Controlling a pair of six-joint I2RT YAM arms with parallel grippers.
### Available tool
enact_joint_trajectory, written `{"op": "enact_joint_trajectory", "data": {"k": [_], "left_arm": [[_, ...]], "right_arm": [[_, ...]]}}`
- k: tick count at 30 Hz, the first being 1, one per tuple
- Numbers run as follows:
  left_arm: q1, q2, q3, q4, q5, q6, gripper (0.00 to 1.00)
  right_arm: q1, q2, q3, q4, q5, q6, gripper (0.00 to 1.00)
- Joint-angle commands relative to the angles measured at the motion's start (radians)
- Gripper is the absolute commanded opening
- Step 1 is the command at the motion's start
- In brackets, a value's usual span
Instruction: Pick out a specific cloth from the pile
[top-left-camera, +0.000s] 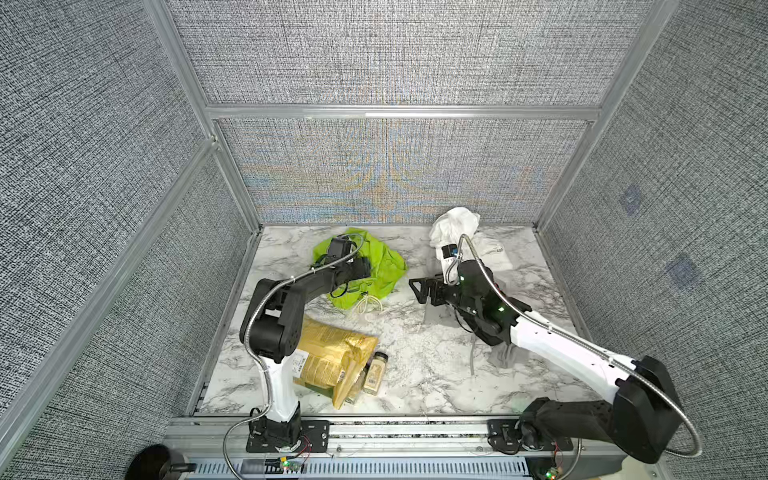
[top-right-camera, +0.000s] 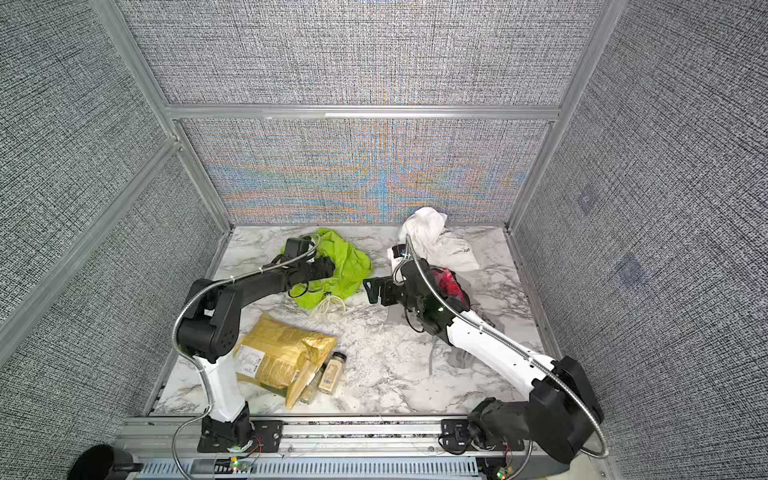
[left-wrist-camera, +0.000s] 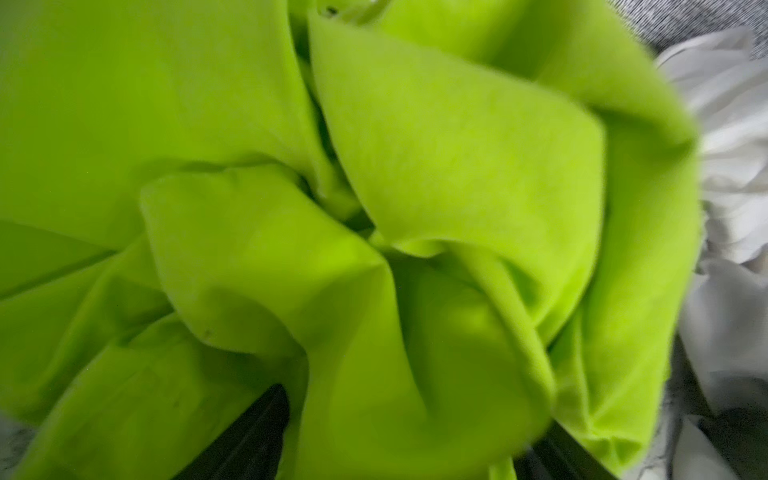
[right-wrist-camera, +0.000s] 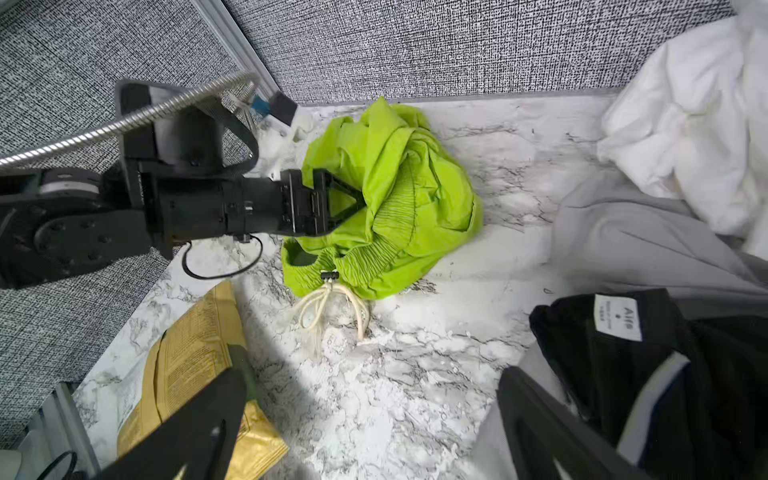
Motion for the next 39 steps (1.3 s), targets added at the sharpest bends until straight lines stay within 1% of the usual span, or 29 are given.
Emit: {"op": "enact_joint_trajectory", "data": {"k": [1,3,4,9,11,16,19,22,25,27,30,32,33,34,36,39], "left_arm": [[0.002,-0.049,-0.013,0.002,-0.024,0.012,0.85],[0.002,-0.087,-0.027,-0.006,-0.023,0.016,0.85],[0.002,-0.11,-0.041,-0.004,-0.025,0.016,0.86],[0.001,-0.259,-0.133,0.009,-0.041,0.036,0.88],[0.001,-0.334,-0.187,0.026,-0.051,0.042,0.91],[0.001,-0.547,-0.339,0.068,-0.092,0.059,0.98],[0.001,-0.667,-0.427,0.08,-0.151,0.067,0.99],[0.002,-0.784,-0.508,0.086,-0.226,0.067,0.99],[0.002,-0.886,-0.587,0.112,-0.245,0.07,0.99],[0.001,-0.932,-0.625,0.107,-0.253,0.068,0.99],[0.002,-0.991,-0.699,0.126,-0.315,0.057,0.99],[0.002,-1.023,-0.745,0.143,-0.385,0.058,0.99],[0.003,-1.037,-0.77,0.164,-0.42,0.076,0.99],[0.002,-1.051,-0.799,0.204,-0.432,0.121,0.99],[0.002,-1.075,-0.84,0.256,-0.465,0.172,0.99],[0.012,-1.083,-0.884,0.337,-0.48,0.251,0.99]], "right_arm": [[-0.001,-0.04,-0.01,-0.059,0.007,-0.044,0.99],[-0.003,-0.072,-0.01,-0.083,0.015,-0.053,0.99],[-0.005,-0.091,-0.04,-0.095,0.018,-0.057,0.99],[-0.019,-0.187,-0.071,-0.152,0.032,-0.084,0.99],[-0.027,-0.231,-0.085,-0.172,0.029,-0.101,0.99],[-0.053,-0.349,-0.134,-0.19,-0.039,-0.146,0.99],[-0.063,-0.411,-0.154,-0.21,-0.039,-0.166,0.99],[-0.065,-0.456,-0.151,-0.259,0.033,-0.172,0.99],[-0.065,-0.494,-0.154,-0.302,0.105,-0.182,0.99],[-0.065,-0.517,-0.165,-0.315,0.153,-0.182,0.99],[-0.065,-0.562,-0.2,-0.296,0.199,-0.171,0.99],[-0.065,-0.583,-0.225,-0.287,0.243,-0.166,0.99],[-0.065,-0.606,-0.236,-0.287,0.276,-0.159,0.99],[-0.065,-0.622,-0.245,-0.288,0.312,-0.156,0.99],[-0.065,-0.64,-0.255,-0.297,0.361,-0.154,0.99],[-0.066,-0.645,-0.261,-0.304,0.418,-0.146,0.99]]}}
